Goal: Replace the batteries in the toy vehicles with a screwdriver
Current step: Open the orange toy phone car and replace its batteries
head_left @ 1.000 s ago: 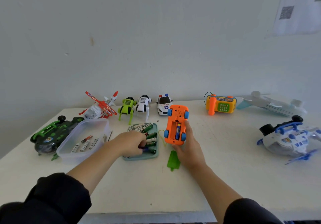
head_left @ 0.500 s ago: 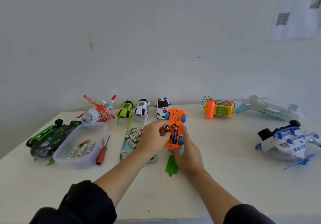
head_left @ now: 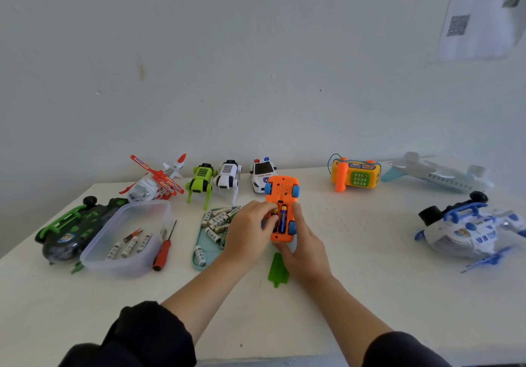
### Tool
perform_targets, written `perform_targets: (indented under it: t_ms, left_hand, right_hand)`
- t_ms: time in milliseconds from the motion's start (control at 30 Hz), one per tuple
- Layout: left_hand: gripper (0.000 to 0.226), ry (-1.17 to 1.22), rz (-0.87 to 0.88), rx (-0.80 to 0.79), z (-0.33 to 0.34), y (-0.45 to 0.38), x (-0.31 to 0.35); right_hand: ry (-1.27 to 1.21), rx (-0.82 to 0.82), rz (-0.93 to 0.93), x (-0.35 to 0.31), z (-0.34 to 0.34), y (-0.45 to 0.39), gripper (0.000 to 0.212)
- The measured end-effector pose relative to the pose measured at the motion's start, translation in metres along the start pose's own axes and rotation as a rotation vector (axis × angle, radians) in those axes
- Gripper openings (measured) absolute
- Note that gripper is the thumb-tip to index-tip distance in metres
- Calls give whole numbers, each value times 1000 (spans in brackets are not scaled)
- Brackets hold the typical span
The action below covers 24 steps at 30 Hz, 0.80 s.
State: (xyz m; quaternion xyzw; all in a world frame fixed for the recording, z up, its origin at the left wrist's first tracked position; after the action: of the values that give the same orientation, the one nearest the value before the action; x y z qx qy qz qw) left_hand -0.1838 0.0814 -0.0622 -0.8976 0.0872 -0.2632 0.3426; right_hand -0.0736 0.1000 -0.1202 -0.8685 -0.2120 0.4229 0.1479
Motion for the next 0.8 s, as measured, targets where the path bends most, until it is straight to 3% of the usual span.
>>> perform_targets:
  t_ms: [167, 333, 500, 600, 733, 800]
  left_hand:
    - [28, -85, -65, -13, 3, -3, -7]
    - [9, 139, -22, 127, -8, 3, 5]
    - [27, 248, -200, 165, -17, -2, -1]
    - [16, 153, -118, 130, -15, -5, 3]
    - [6, -70, 10, -35, 8, 2, 5]
    - [5, -175, 141, -42, 14, 7, 11]
  right_hand:
    - [16, -5, -15, -1, 0, 1, 85]
    - [-7, 2, 2, 0, -2, 0, 84]
    - [-16, -1, 8, 1, 0, 0, 82]
    - [-15, -5, 7, 0, -1, 1, 84]
    - [4, 8, -15, 0, -1, 0, 83]
    - [23, 2, -20, 1, 2, 0, 81]
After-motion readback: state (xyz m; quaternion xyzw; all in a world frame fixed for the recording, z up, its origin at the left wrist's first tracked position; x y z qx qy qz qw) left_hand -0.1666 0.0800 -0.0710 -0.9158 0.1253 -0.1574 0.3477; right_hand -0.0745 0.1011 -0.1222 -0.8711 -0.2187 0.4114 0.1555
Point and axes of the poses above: each hand's wrist, its own y-axis away from the middle knuckle, its own z-axis out of the palm, x = y × z, the point moved 8 cm from there along -y, towards the middle knuckle, and after that the axes turned 1 degree about x, right-handed, at the moved point
